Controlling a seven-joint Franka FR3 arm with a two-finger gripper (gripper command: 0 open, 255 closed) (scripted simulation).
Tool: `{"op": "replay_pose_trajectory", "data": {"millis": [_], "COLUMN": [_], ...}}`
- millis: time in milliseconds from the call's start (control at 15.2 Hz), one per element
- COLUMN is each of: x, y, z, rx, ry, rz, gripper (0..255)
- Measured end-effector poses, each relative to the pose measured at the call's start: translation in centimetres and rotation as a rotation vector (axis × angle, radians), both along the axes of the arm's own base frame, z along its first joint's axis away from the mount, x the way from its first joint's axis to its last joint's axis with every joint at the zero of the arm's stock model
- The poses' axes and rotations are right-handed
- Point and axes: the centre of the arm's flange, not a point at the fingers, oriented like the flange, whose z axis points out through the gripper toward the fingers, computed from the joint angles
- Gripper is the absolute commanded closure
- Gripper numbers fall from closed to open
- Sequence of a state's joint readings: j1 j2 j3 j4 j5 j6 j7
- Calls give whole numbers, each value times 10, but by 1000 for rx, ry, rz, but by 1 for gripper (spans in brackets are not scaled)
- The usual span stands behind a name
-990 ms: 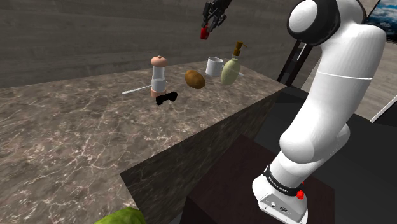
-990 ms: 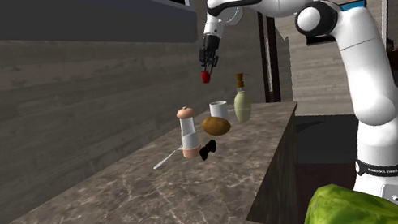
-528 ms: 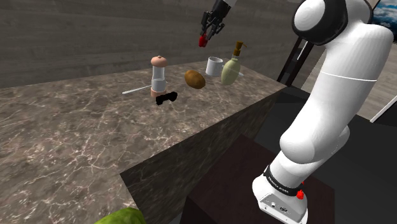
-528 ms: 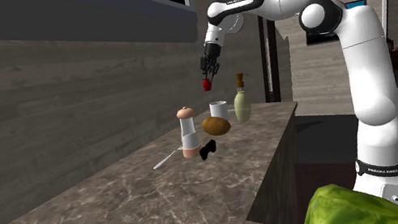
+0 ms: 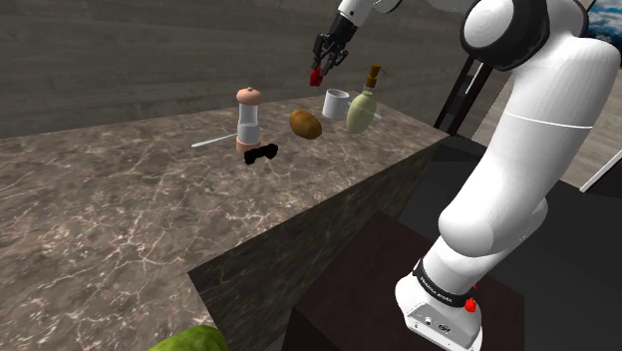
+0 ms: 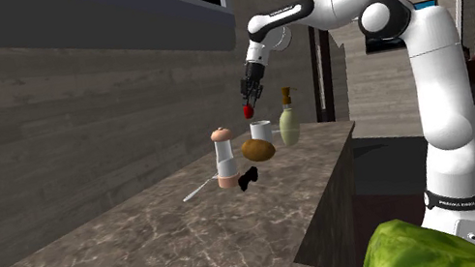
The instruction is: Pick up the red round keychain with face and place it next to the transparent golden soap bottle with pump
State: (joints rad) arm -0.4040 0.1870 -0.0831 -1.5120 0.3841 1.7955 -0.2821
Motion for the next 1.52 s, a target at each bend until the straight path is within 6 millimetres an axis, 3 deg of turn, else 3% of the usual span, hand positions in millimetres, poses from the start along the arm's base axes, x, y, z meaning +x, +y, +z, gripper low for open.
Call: {"op": "replay_pose_trajectory", "data": {"millis": [1518], "x": [-1], "y": [0], "z": [-121], "rx": [0], "ry": [0], "rz": [0], "gripper": [255]}}
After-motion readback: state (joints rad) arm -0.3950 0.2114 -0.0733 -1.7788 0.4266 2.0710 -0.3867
